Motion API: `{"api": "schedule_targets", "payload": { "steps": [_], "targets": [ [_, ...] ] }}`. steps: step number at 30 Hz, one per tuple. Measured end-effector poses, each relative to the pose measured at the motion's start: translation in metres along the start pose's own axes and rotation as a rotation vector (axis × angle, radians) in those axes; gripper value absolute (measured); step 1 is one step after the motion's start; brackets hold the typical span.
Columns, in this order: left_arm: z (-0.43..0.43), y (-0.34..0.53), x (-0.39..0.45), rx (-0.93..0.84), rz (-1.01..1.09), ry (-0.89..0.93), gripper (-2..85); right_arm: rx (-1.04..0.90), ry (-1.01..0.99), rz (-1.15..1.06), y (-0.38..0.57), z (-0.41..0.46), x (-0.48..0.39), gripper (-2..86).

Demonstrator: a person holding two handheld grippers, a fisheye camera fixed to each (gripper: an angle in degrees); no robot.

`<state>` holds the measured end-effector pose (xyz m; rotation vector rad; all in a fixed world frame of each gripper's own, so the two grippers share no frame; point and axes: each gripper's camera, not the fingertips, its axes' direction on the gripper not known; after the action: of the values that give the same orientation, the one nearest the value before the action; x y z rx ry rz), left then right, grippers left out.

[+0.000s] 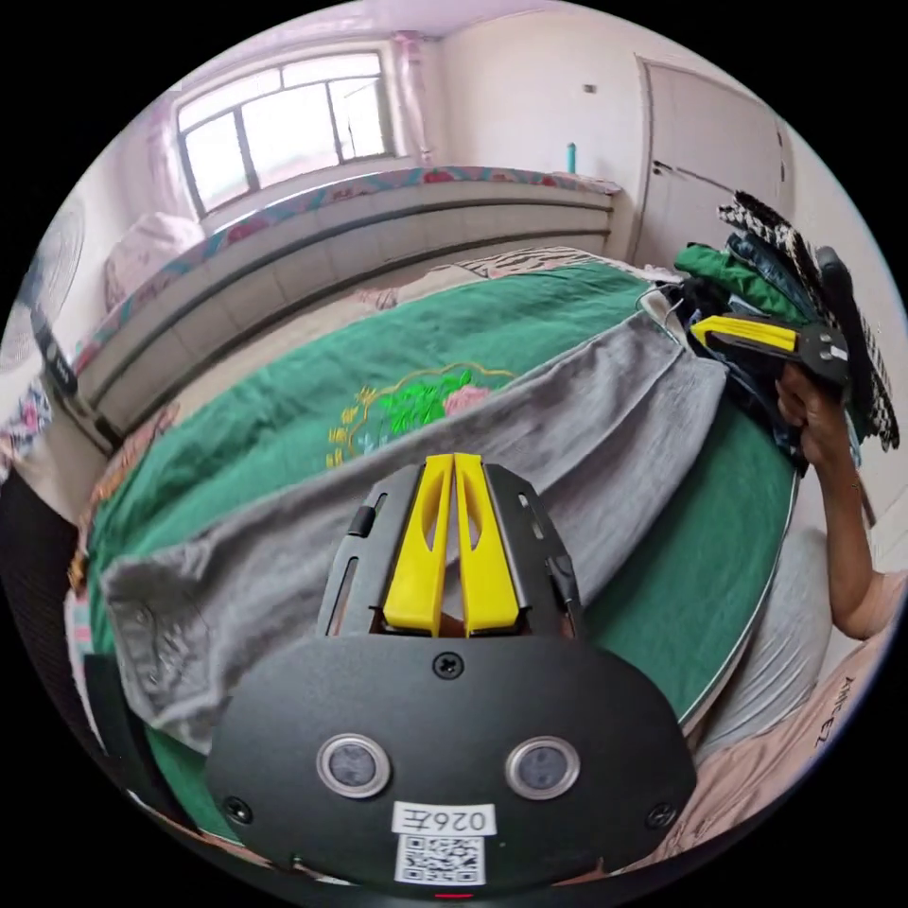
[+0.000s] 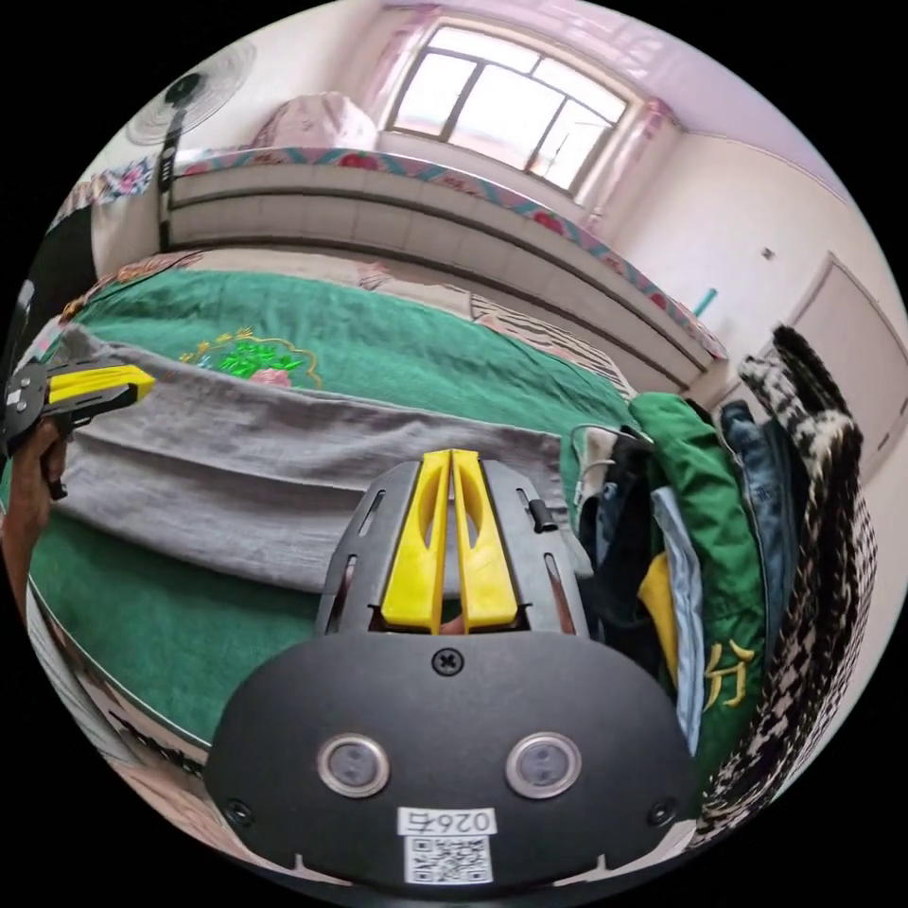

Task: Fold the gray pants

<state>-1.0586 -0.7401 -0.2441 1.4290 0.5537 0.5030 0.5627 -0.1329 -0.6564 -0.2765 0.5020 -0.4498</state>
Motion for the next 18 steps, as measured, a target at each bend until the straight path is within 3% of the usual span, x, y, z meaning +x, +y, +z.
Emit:
{"api": "schedule_targets", "payload": {
  "steps": [4, 6, 7, 8, 12, 15, 18],
  "targets": [
    [0.030, 0.060, -0.026, -0.001, -0.161, 0.054, -1.0, -0.020, -0.054, -0.097, -0.012, -0.008, 0.006, -0.9],
    [0.064, 0.051, -0.028, -0.080, -0.129, -0.033, -1.0, -0.038, -0.057, -0.100, -0.016, -0.009, 0.018, -0.9],
    [0.096, 0.042, -0.033, -0.205, -0.134, -0.085, -1.0, -0.049, -0.064, -0.090, -0.018, -0.008, 0.030, -0.9],
    [0.114, 0.036, -0.038, -0.281, -0.129, -0.044, -1.0, -0.067, -0.078, -0.072, -0.020, -0.007, 0.046, -0.9],
    [0.091, 0.043, -0.028, -0.082, -0.257, 0.072, -0.9, -0.106, -0.220, 0.030, -0.028, -0.006, 0.108, -0.9],
    [0.088, 0.062, 0.041, 0.070, -0.118, 0.165, -0.9, -0.103, -0.383, 0.108, -0.033, -0.010, 0.159, -0.9],
    [0.150, 0.066, 0.123, -0.035, 0.120, 0.043, -0.9, -0.113, -0.418, 0.111, -0.037, -0.015, 0.189, -0.9]
  ]
}}
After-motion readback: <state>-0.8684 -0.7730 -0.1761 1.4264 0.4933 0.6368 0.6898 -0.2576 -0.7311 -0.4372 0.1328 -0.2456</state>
